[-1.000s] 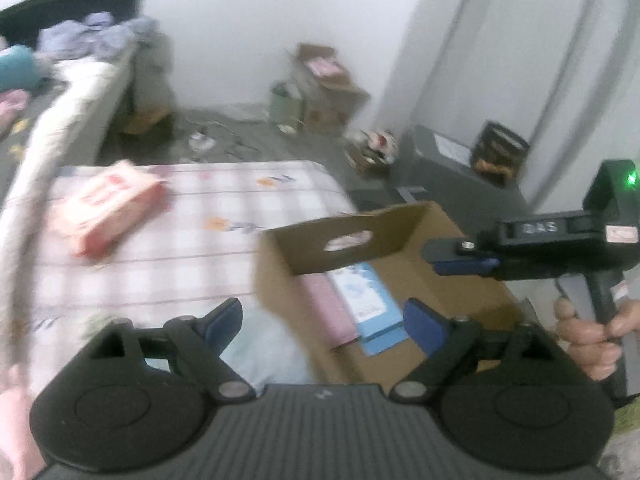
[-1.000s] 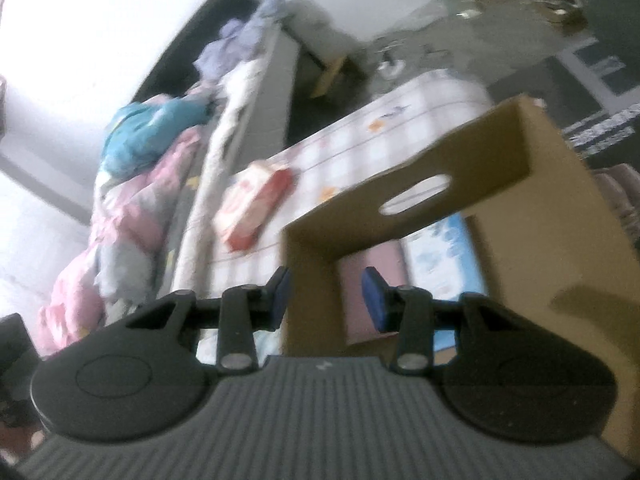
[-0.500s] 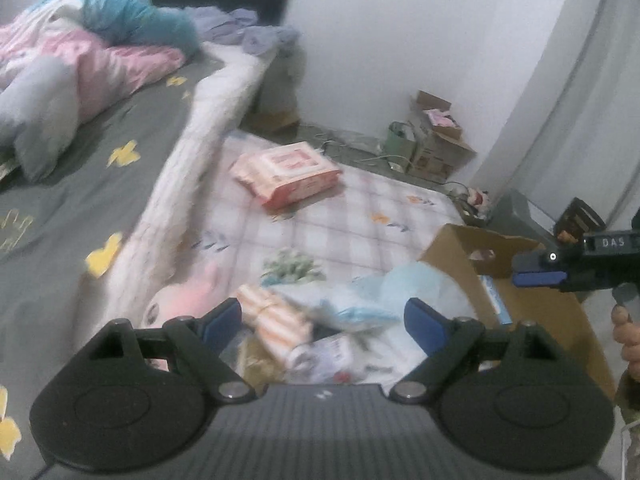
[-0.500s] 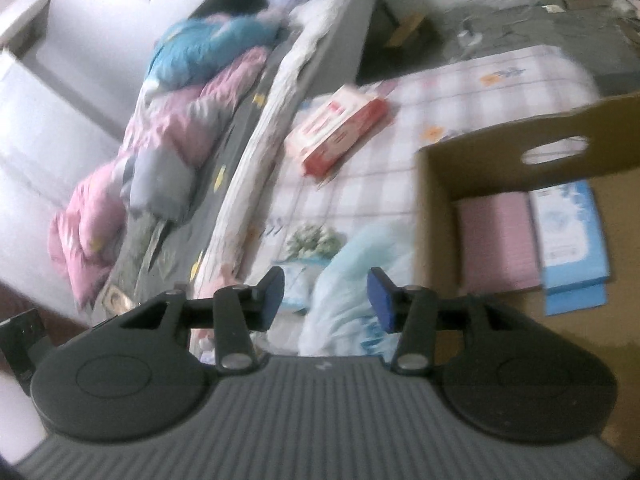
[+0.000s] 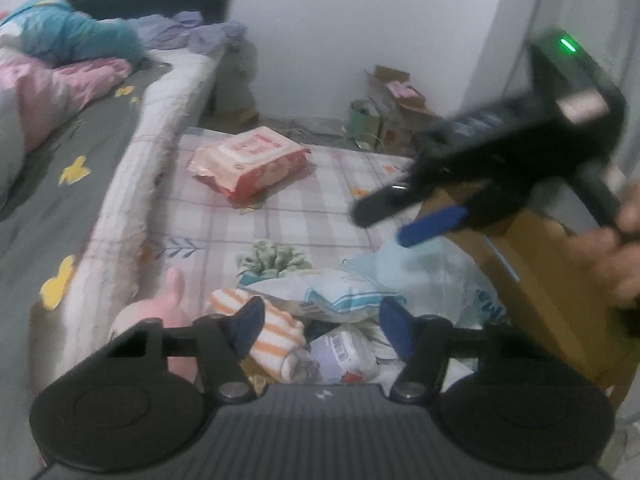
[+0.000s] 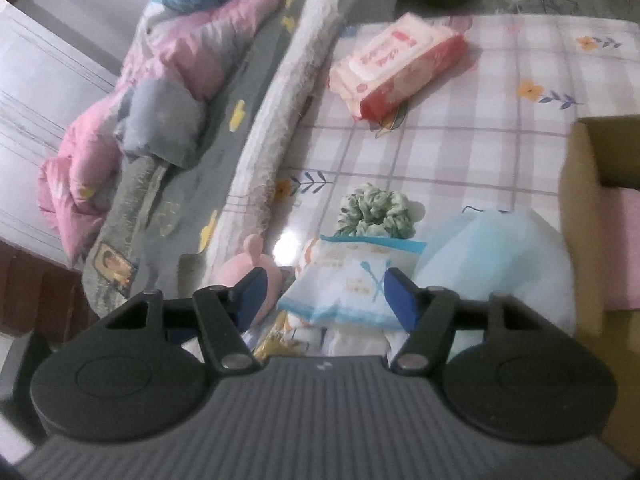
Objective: Organize soft objects
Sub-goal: 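Lower the right gripper onto the white cotton swab bag and grasp it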
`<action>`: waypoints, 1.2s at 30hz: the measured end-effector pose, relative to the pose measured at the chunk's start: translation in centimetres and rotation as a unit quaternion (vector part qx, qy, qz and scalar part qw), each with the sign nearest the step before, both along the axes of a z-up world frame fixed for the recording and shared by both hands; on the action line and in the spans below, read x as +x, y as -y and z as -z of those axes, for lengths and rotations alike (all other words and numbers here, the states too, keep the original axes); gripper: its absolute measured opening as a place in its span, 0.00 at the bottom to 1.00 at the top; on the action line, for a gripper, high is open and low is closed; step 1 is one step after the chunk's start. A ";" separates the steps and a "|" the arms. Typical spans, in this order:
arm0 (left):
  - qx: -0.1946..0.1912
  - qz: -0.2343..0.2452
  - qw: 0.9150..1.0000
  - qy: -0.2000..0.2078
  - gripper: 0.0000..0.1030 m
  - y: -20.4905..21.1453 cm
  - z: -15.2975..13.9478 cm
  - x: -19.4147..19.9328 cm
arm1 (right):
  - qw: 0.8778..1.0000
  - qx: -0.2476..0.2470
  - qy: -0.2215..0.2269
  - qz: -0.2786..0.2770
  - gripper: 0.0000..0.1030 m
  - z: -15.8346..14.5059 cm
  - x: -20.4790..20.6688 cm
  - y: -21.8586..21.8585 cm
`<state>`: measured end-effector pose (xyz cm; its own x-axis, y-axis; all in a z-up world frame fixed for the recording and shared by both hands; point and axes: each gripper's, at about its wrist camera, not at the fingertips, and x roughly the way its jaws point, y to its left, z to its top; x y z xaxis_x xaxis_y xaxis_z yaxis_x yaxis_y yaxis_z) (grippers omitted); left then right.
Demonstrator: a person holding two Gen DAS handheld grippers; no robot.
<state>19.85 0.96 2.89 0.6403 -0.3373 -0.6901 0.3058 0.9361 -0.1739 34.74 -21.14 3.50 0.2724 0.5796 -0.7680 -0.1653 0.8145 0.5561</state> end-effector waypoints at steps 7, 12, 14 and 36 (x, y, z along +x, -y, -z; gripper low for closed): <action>0.045 0.035 0.998 -0.015 0.59 2.0 2.7 3.2 | 0.997 -0.042 -0.058 -0.008 0.63 4.0 5.0 -2.6; 0.056 0.043 0.997 -0.035 0.56 2.5 4.3 5.0 | 0.994 -0.050 -0.094 -0.021 0.63 6.7 6.7 -3.6; 0.054 0.041 0.997 -0.043 0.42 2.5 4.7 5.1 | 0.993 -0.052 -0.106 -0.030 0.63 7.5 6.9 -4.1; -0.006 0.022 1.000 0.020 0.33 0.6 -1.3 -1.7 | 0.997 0.002 -0.048 -0.059 0.64 1.6 1.1 -4.0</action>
